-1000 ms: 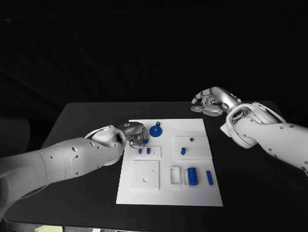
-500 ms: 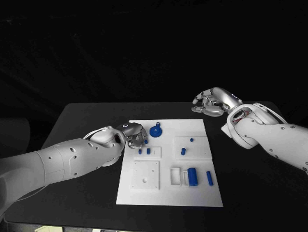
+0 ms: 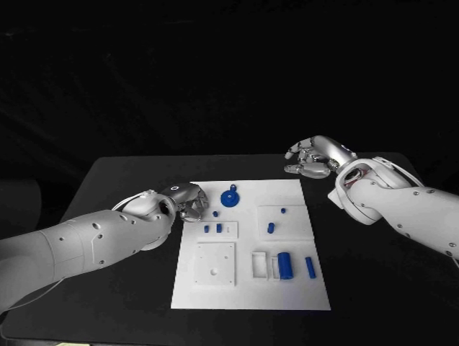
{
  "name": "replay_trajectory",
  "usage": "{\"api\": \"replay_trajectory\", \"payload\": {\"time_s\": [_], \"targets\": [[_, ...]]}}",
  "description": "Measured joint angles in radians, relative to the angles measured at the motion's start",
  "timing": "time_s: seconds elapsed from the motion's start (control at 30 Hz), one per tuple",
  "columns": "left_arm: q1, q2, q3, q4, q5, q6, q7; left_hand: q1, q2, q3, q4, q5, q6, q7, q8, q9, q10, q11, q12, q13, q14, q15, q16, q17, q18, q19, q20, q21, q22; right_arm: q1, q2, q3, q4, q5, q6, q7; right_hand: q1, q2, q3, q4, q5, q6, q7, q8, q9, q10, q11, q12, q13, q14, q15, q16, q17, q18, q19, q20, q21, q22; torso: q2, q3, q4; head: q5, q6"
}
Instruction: Assemble the parts on the task board
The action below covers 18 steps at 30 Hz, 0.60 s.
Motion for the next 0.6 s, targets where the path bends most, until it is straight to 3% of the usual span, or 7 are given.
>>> {"api": "replay_trajectory", "payload": {"time_s": [0.07,0.13,0.23,0.33,0.47,0.6], "targets": [[0.006,-0.007,0.004,0.005,0.025,-0.009,0.005,0.0,0.0,0.001,0.006,0.0,0.005,0.005,0.001,0.0,0.0,0.0,0.0,0.0,-0.002,0.002,0.0,-0.003,0.0,0.0,0.0,-0.004,0.0,-0.005,0.006,-0.001,-0.008,-0.002,0.012,0.002,0.022,0.0,0.015,-0.015,-0.009,-0.005,0.005,0.0,0.0,-0.045,0.012,-0.154,-0.117,-0.002,0.015,-0.002,-0.007,0.011,-0.002,0.001,-0.007,-0.003,0.0,0.0,0.0,-0.007,0.004],[0.017,-0.016,0.005,0.016,0.055,-0.019,0.013,-0.01,-0.006,-0.003,0.021,0.0,0.012,0.012,0.008,0.0,0.0,0.0,0.0,0.0,-0.006,0.006,-0.009,-0.008,0.0,-0.002,0.002,-0.01,0.0,-0.01,0.012,-0.005,-0.015,-0.013,0.027,0.004,0.043,0.0,0.025,-0.025,-0.02,-0.003,0.019,0.0,0.003,-0.029,0.027,-0.307,-0.248,0.004,0.025,-0.002,-0.013,0.011,0.003,0.006,-0.013,-0.006,0.0,0.0001,0.0,-0.014,0.007],[0.031,-0.034,0.008,0.04,0.114,-0.031,0.03,-0.027,-0.012,0.0,0.044,0.0,0.016,0.023,0.017,0.0,0.002,0.001,0.0,0.002,-0.03,0.007,-0.05,-0.031,0.001,-0.019,0.015,-0.041,-0.006,-0.014,0.017,-0.021,-0.021,-0.046,0.051,0.005,0.08,-0.003,0.026,-0.026,-0.042,-0.004,0.027,0.0,0.007,-0.01,0.041,-0.437,-0.362,0.015,0.036,-0.003,-0.02,0.011,0.014,0.008,-0.013,-0.007,0.0,0.0003,0.0,-0.023,0.012],[0.04,-0.052,0.012,0.058,0.197,-0.043,0.054,-0.036,-0.009,0.006,0.059,0.0,0.017,0.025,0.027,0.0,0.008,0.0,0.004,0.004,-0.057,0.006,-0.111,-0.063,0.002,-0.055,0.018,-0.085,-0.028,-0.022,0.021,-0.03,-0.026,-0.097,0.074,0.005,0.112,-0.005,0.031,-0.025,-0.055,-0.003,0.029,0.01,0.009,0.027,0.05,-0.534,-0.45,0.023,0.042,0.006,-0.028,0.011,0.026,0.01,-0.018,-0.007,0.0,0.0009,0.0002,-0.03,0.013],[0.048,-0.083,0.024,0.096,0.3,-0.066,0.088,-0.046,0.001,0.009,0.071,-0.003,0.016,0.027,0.035,0.0,0.011,0.004,0.004,0.004,-0.099,0.017,-0.198,-0.104,0.003,-0.1,0.027,-0.146,-0.058,-0.034,0.026,-0.036,-0.029,-0.211,0.097,0.002,0.136,-0.012,0.041,-0.024,-0.077,0.005,0.025,0.015,0.01,0.065,0.052,-0.606,-0.515,0.036,0.05,0.014,-0.039,0.011,0.045,0.012,-0.018,-0.008,0.0,0.0005,0.001,-0.028,0.014],[0.06,-0.103,0.025,0.129,0.404,-0.074,0.126,-0.05,0.005,0.011,0.074,0.004,0.012,0.031,0.035,0.0,0.009,0.009,0.004,0.004,-0.118,0.022,-0.238,-0.122,0.004,-0.12,0.033,-0.173,-0.072,-0.041,0.028,-0.054,-0.032,-0.291,0.119,-0.003,0.142,-0.018,0.05,-0.022,-0.101,0.01,0.023,0.019,0.01,0.075,0.052,-0.618,-0.529,0.042,0.047,0.014,-0.043,0.011,0.046,0.012,-0.018,-0.009,-0.001,0.0003,0.0013,-0.024,0.013]]}}
